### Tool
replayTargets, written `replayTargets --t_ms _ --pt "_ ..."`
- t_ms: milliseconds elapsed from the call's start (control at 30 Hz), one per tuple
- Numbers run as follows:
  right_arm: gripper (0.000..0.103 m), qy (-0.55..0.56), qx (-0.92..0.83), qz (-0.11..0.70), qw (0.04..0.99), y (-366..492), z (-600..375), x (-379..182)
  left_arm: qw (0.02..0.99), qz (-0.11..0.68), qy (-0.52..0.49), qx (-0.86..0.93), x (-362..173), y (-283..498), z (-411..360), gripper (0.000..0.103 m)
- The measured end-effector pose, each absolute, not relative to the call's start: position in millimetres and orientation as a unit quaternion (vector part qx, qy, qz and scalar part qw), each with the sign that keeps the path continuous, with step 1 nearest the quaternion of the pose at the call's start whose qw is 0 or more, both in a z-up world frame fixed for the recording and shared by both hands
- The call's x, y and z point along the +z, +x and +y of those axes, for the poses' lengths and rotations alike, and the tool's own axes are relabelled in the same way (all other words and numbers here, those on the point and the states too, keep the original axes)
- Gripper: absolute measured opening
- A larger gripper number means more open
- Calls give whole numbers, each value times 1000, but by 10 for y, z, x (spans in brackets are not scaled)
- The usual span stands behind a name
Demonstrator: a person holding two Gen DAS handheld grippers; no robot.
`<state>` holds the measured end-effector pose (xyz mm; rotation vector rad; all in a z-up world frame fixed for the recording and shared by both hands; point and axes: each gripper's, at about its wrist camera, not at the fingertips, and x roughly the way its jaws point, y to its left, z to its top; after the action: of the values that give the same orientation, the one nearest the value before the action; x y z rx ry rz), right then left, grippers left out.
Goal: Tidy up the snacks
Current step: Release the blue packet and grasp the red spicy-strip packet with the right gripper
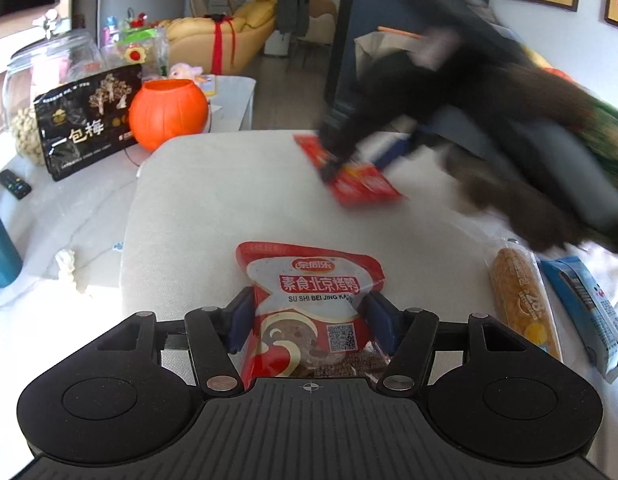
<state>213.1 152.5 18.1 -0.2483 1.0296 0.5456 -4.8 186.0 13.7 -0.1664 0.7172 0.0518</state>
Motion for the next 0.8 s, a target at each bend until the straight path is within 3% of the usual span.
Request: replayTargets --t_ms 333,500,533,600,800 --pt "50 -158 317 508 785 1384 724 267 931 352 -90 31 143 -51 1817 66" --pt "66 -151 288 499 803 1464 758 214 929 363 -69 24 144 -22 1754 68" --pt "65 -155 286 492 808 1452 775 211 929 365 -64 22 143 -19 1753 68" --pt "48 -182 285 475 812 1382 836 234 927 370 -60 20 149 -6 1753 69" --pt "46 -135 322 435 830 1178 414 773 921 388 -35 30 165 80 1651 69"
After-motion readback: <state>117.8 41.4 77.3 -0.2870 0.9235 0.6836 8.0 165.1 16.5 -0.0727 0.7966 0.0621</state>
